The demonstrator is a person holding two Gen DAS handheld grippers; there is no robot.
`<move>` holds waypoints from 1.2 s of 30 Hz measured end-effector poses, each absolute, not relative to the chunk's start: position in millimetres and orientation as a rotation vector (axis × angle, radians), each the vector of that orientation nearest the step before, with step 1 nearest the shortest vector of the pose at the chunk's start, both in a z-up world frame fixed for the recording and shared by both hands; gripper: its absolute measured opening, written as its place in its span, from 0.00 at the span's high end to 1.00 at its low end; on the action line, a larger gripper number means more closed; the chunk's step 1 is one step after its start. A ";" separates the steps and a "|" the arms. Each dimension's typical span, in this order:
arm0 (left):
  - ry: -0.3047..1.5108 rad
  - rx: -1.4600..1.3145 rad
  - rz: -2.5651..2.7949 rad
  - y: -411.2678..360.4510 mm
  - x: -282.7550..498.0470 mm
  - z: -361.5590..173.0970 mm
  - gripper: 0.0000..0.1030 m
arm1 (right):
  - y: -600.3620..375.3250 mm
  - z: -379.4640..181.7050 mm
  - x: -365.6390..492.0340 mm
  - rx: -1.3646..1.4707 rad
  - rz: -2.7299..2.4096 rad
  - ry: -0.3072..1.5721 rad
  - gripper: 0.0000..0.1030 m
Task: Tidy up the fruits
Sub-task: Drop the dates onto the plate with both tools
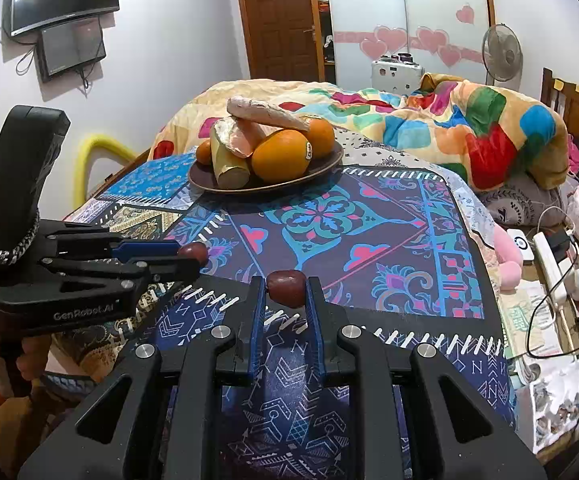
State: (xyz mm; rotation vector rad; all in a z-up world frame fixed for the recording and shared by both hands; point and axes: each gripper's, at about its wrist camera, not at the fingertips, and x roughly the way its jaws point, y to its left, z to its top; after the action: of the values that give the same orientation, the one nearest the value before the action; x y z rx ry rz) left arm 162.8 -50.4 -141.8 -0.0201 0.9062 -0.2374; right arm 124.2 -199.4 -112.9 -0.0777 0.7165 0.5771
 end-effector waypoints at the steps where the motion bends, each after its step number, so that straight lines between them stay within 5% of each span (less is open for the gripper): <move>1: 0.904 -0.022 -0.239 -50.4 163.3 -141.4 0.84 | -199.5 -112.6 125.0 -0.077 0.578 0.716 0.82; 36: 0.821 -0.029 -0.129 24.9 223.3 -116.4 0.84 | -109.6 -99.6 205.0 -0.222 0.627 0.711 0.82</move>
State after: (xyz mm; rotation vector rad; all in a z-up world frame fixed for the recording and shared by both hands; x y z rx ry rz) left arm 223.3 24.9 -116.4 -0.0290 0.8213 -0.1288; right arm 205.0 -109.6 -99.6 -0.2215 0.7107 0.6268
